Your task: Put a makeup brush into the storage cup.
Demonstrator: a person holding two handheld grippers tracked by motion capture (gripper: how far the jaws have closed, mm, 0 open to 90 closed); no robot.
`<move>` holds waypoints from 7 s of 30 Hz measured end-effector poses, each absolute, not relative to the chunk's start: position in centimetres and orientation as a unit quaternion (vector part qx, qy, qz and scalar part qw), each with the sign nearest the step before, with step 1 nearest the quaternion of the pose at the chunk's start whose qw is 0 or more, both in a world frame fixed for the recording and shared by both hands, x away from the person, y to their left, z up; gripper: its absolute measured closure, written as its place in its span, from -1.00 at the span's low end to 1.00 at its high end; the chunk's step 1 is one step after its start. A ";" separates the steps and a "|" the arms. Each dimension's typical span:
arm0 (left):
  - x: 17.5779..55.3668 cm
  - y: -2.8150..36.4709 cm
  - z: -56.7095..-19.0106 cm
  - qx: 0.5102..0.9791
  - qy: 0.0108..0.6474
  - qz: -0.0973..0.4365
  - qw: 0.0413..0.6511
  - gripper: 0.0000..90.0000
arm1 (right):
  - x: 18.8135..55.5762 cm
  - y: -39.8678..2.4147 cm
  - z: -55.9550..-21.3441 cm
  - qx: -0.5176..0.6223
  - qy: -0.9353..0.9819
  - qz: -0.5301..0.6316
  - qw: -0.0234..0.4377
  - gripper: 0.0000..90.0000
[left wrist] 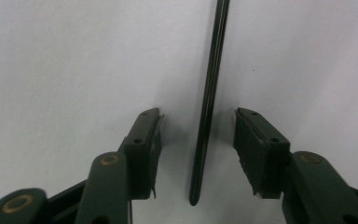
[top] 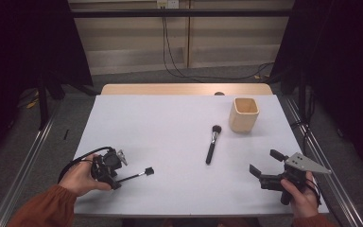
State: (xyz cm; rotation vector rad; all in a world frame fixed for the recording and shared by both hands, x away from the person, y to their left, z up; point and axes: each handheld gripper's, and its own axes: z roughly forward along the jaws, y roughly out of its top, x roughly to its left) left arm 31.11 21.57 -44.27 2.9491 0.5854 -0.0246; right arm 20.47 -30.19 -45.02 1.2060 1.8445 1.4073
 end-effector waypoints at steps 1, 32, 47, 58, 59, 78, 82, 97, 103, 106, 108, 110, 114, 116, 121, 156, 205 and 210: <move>31.0 21.5 -44.3 0.979 0.193 -0.008 0.066 0.23 | 20.5 -30.2 -45.0 0.445 0.681 0.519 0.261 -1.00; 30.6 22.7 -44.1 0.967 0.223 -0.025 0.123 0.91 | 20.5 -30.2 -45.0 0.446 0.681 0.520 0.260 -1.00; 30.8 24.0 -43.3 0.933 0.286 -0.014 0.216 0.91 | 20.6 -30.2 -45.0 0.447 0.679 0.520 0.260 -1.00; 31.0 24.9 -42.2 0.877 0.353 0.044 0.322 0.91 | 20.5 -30.2 -45.0 0.447 0.678 0.522 0.259 -1.00; 31.1 25.1 -42.2 0.873 0.355 0.043 0.331 0.91 | 20.5 -30.2 -45.0 0.446 0.679 0.522 0.259 -1.00; 30.4 24.3 -43.4 0.849 0.338 0.083 0.397 0.91 | 20.5 -30.2 -45.0 0.447 0.676 0.525 0.261 -1.00; 30.1 24.2 -43.6 0.838 0.326 0.098 0.428 0.91 | 20.5 -30.2 -45.0 0.447 0.675 0.525 0.262 -1.00; 29.4 23.7 -43.9 0.788 0.298 0.109 0.528 0.91 | 20.5 -29.8 -44.9 0.438 0.675 0.534 0.260 -1.00; 29.1 23.5 -43.8 0.775 0.285 0.099 0.555 0.91 | 20.5 -29.6 -44.8 0.422 0.677 0.546 0.257 -1.00; 29.0 23.2 -43.7 0.767 0.286 0.091 0.567 0.91 | 20.6 -29.4 -44.7 0.417 0.677 0.549 0.257 -1.00; 28.9 23.0 -43.6 0.768 0.285 0.090 0.566 0.91 | 20.8 -29.2 -44.7 0.416 0.677 0.551 0.253 -1.00; 28.8 22.7 -43.5 0.768 0.283 0.087 0.568 0.91 | 21.0 -28.9 -44.8 0.421 0.675 0.552 0.248 -0.99; 28.7 21.9 -43.5 0.770 0.274 0.082 0.570 0.91 | 21.3 -28.2 -44.7 0.408 0.679 0.563 0.235 -1.00; 28.7 21.5 -43.5 0.773 0.270 0.080 0.568 0.91 | 21.5 -27.9 -44.5 0.399 0.681 0.568 0.233 -1.00; 28.6 20.8 -43.5 0.777 0.265 0.077 0.565 0.91 | 22.1 -26.8 -44.3 0.385 0.685 0.580 0.216 -1.00; 29.3 13.0 -42.0 0.792 0.217 0.052 0.568 0.91 | 25.7 -18.5 -41.5 0.293 0.709 0.630 0.118 -0.90; 28.1 9.2 -44.2 0.809 0.180 0.031 0.559 0.90 | 27.7 -16.1 -41.8 0.279 0.714 0.640 0.048 0.91; 28.1 9.2 -44.2 0.808 0.187 0.030 0.557 0.88 | 27.7 -16.0 -41.8 0.276 0.716 0.639 0.049 0.91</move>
